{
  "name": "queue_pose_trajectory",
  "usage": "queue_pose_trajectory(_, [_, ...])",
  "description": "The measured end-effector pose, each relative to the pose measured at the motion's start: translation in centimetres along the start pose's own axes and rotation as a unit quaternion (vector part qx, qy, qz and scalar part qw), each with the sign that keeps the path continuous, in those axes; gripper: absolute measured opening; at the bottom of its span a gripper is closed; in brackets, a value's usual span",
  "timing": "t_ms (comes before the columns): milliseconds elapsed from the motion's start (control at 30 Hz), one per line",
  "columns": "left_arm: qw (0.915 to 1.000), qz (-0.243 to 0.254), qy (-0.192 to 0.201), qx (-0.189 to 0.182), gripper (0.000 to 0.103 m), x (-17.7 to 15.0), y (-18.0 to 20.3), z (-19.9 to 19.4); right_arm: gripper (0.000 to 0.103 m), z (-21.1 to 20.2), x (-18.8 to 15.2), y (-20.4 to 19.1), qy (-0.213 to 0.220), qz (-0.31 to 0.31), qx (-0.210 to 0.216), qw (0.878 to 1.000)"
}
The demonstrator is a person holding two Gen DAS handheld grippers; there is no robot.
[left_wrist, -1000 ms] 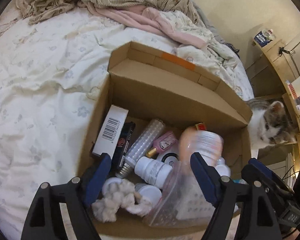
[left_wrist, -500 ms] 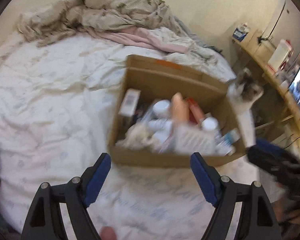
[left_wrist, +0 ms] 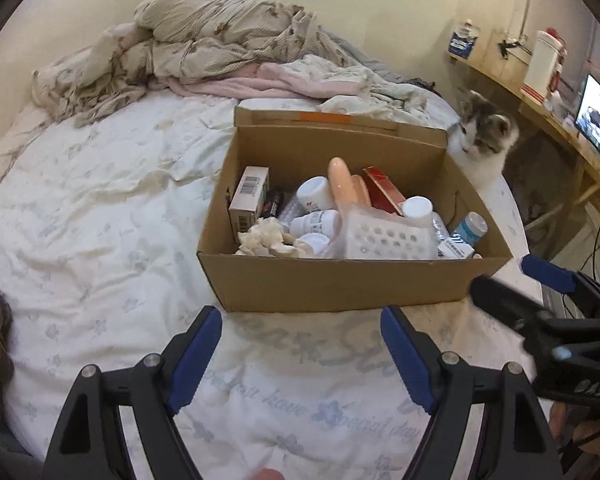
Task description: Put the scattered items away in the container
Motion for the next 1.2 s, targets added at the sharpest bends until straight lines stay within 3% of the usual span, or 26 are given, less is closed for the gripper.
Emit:
queue_pose_trajectory(267, [0.9998,0.004,0.004,0.018,0.082,0.1,-0.2,-0.1,0.103,0.4,-0.8,-0.3,-0.012,-0.002,0.004,1.000])
queue_pose_trajectory(1200, [0.9998,0.002,-0.002,0.020,0.082,0.0,-0.3,0.9,0.103,0.8,-0.8,-0.1,-0.010,-0.001,-0.006,1.000])
Point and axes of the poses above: each gripper's, at about its wrist camera, not at the fingertips, and z roughly the way its jaws point, y to its right, x to its top, the point moved 2 cm from there along z, roughly the way its jaws point, and after that the axes turned 13 degrees about y, right-handed, at the moved point
